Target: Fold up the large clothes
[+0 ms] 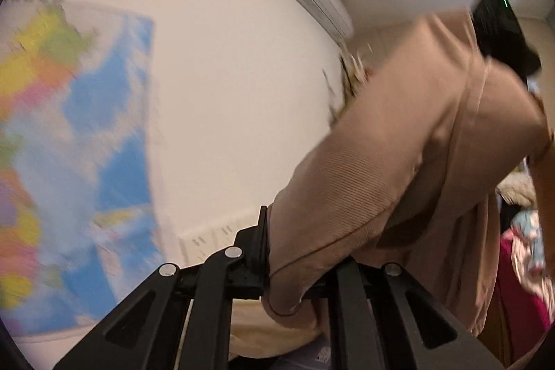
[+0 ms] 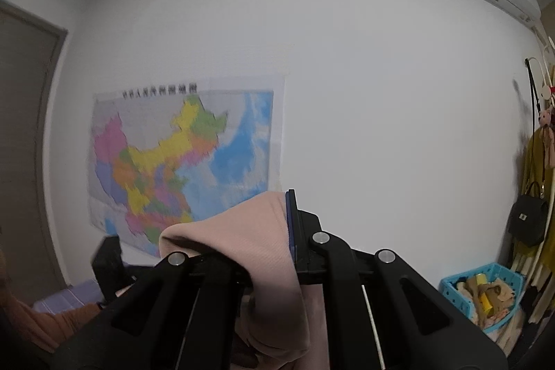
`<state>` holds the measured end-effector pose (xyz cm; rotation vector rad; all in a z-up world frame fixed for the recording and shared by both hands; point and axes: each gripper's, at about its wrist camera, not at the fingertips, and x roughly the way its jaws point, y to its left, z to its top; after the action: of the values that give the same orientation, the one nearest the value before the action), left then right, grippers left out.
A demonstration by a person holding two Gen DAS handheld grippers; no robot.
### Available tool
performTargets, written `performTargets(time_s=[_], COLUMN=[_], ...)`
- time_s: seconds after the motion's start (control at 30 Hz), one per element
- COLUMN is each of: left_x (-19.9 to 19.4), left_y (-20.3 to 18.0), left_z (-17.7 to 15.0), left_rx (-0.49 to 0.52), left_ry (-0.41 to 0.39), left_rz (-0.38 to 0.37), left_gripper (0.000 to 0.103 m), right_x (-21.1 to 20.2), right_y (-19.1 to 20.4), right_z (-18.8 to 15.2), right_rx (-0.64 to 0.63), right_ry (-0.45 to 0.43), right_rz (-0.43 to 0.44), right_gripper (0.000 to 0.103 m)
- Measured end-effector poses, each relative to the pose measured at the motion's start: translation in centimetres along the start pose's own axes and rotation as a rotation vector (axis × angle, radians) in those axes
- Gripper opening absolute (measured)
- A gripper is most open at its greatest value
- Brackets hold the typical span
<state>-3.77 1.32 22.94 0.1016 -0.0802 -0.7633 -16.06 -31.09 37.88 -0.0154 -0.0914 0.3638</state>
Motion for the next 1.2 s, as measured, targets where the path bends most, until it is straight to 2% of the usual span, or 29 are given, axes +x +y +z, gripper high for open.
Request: performTargets(time_s=[0.07, 0.17, 0.3, 0.37, 0.4, 0.47, 0.57, 0.63, 0.7, 0.77, 0.83, 0.9, 1.0, 1.03, 1.1, 1.2], left_x=[-3.4, -7.8, -14.3, -16.6, -18.5, -21.0, -23.2, -22.8, -21.5, -20.0, -18.3, -16.4, -14.9, -14.4, -13.8, -14.0], left_y=[-0.3, -1.0, -3.6, -4.0, -4.8, -5.8, -5.8, -3.6, 0.2, 4.8, 9.8, 14.9, 20.5, 21.8, 24.6, 27.2], left_z=[3.2, 7.0, 10.6, 11.3, 12.0, 12.8, 13.2, 12.5, 9.9, 6.4, 1.2, -6.2, -15.9, -17.9, -22.3, -24.2], left_rx=[0.003, 0.019, 0.095, 0.113, 0.128, 0.153, 0.171, 0.145, 0.083, -0.013, -0.141, -0.254, -0.436, -0.478, -0.536, -0.582], left_ry=[-0.033, -0.025, 0.017, 0.034, 0.033, 0.031, 0.036, 0.086, 0.199, 0.323, 0.452, 0.608, 0.77, 0.802, 0.879, 0.905], left_rz=[0.041, 0.11, 0.298, 0.374, 0.436, 0.53, 0.666, 0.733, 0.798, 0.826, 0.846, 0.874, 0.888, 0.874, 0.891, 0.868], left_gripper=[0.011, 0.013, 0.013, 0.013, 0.013, 0.013, 0.014, 0.014, 0.014, 0.014, 0.014, 0.014, 0.013, 0.013, 0.013, 0.013], right_x=[-1.3, -2.2, -2.8, -2.8, -2.9, -2.8, -0.3, 3.2, 8.8, 13.7, 20.1, 25.9, 34.3, 35.7, 38.7, 41.4], right_y=[-0.1, 0.2, 1.6, 2.5, 3.2, 4.5, 6.6, 7.6, 8.9, 9.9, 11.5, 13.0, 16.0, 16.3, 17.3, 17.0], right_z=[0.9, 1.3, 0.8, 0.2, 0.0, -0.2, -1.1, -2.4, -4.9, -8.1, -13.0, -18.4, -28.8, -31.2, -36.0, -38.5], right_rx=[0.034, 0.066, 0.09, 0.139, 0.141, 0.13, 0.132, 0.16, 0.195, 0.234, 0.271, 0.312, 0.353, 0.363, 0.375, 0.423], right_ry=[-0.012, 0.006, 0.036, 0.054, 0.053, 0.049, 0.088, 0.146, 0.236, 0.338, 0.472, 0.61, 0.843, 0.891, 0.979, 1.011], right_rz=[0.029, 0.08, 0.192, 0.301, 0.351, 0.407, 0.501, 0.55, 0.579, 0.589, 0.587, 0.578, 0.538, 0.518, 0.489, 0.472], right_gripper=[0.006, 0.006, 0.007, 0.007, 0.007, 0.007, 0.008, 0.008, 0.008, 0.008, 0.008, 0.008, 0.008, 0.008, 0.007, 0.007])
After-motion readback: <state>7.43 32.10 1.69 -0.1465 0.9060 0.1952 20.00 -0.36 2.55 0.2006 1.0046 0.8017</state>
